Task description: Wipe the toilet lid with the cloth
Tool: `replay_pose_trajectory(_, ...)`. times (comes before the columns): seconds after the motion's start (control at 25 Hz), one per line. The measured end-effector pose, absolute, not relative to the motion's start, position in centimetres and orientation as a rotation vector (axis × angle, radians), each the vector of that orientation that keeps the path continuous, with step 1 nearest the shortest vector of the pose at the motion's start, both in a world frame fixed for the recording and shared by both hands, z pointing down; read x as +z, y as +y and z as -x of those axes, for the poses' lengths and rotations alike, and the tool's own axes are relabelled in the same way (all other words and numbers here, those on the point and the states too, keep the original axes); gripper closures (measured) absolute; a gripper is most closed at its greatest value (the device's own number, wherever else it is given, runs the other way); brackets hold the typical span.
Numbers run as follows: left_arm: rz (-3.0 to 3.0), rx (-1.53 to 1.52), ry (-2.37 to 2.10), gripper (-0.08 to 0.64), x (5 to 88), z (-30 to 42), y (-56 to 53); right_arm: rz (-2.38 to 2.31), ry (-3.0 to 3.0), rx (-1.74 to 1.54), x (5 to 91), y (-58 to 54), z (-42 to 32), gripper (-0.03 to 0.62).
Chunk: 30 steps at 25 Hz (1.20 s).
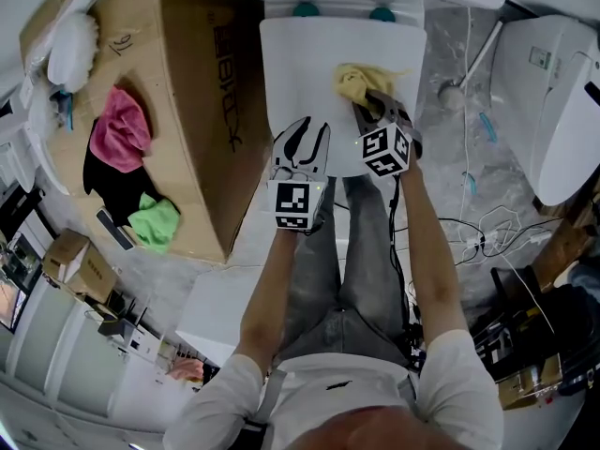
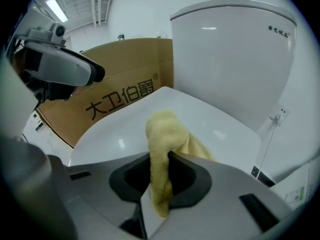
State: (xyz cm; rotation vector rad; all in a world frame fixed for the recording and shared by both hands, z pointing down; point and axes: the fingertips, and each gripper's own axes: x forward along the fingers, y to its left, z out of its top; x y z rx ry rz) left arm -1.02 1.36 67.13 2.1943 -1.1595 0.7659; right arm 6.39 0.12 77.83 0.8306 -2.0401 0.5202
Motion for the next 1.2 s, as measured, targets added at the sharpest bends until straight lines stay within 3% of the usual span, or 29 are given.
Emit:
replay_pose_trajectory(0.6,-2.268,0.807,-1.078,0.423,66.2,-4.4,1.5,-0.983,-1.958,0.578,78.2,0.9,-13.6,0.505)
replay_pose_trajectory(1.2,-2.305,0.803,-0.999,0.423,66.0,-4.5,3.2,-1.183,-1.783,0.672,78.7,4.0,-17.8,0.505)
